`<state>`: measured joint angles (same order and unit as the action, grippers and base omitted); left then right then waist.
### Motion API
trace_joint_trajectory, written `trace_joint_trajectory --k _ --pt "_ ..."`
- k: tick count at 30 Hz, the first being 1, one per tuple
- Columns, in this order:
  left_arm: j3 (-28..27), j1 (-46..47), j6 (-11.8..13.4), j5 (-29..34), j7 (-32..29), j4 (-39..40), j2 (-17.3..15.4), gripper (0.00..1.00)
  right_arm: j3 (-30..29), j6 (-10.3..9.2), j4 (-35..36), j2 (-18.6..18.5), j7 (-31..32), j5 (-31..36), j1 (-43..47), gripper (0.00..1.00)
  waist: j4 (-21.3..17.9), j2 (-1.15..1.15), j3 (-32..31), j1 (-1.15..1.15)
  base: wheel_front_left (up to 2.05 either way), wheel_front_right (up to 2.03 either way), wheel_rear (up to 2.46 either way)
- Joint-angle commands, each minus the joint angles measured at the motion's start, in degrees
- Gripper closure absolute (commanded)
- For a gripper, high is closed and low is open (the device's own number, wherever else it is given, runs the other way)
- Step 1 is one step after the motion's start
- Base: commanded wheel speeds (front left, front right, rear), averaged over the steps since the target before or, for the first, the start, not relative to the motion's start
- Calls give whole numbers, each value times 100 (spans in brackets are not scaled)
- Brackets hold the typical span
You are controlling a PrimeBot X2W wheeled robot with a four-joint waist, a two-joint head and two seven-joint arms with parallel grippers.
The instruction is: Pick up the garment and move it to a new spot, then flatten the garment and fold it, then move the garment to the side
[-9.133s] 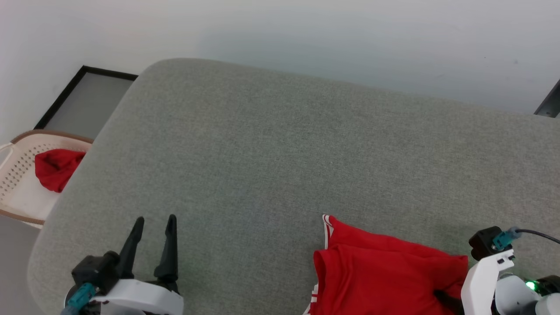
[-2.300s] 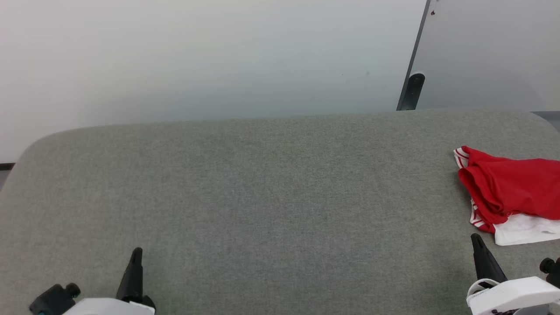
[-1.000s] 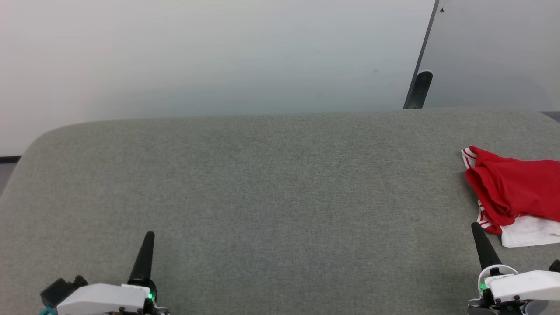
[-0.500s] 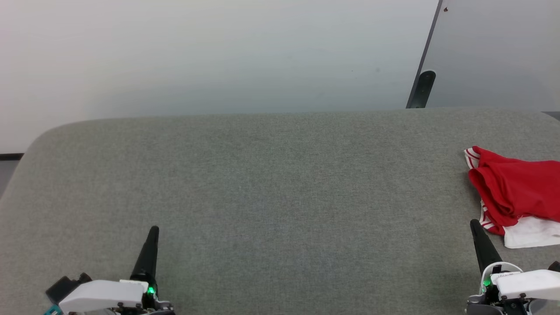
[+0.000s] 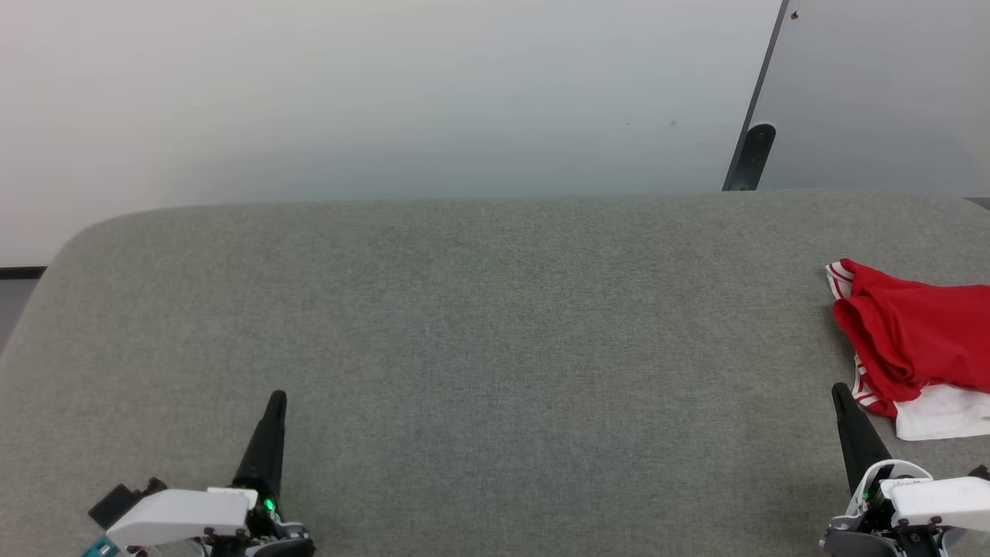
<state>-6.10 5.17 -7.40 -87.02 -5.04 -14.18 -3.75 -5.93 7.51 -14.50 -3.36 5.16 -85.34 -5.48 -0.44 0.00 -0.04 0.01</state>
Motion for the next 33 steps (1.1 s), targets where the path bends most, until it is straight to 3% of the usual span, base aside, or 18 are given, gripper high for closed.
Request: trace_joint_trajectory --k 1,15,33 --pt "-26 75 -14 -119 -30 16 22 100 -31 -3 34 9 36 -139 -97 100 5 0 2 -1 0 0 0" --pt "-59 139 -16 -554 -169 19 102 100 -70 -4 62 66 154 -733 -121 100 43 0 22 -1 0 0 0" --pt "-56 137 -16 -546 -171 18 93 100 -65 -4 56 64 154 -716 -80 100 44 0 22 -1 0 0 0"
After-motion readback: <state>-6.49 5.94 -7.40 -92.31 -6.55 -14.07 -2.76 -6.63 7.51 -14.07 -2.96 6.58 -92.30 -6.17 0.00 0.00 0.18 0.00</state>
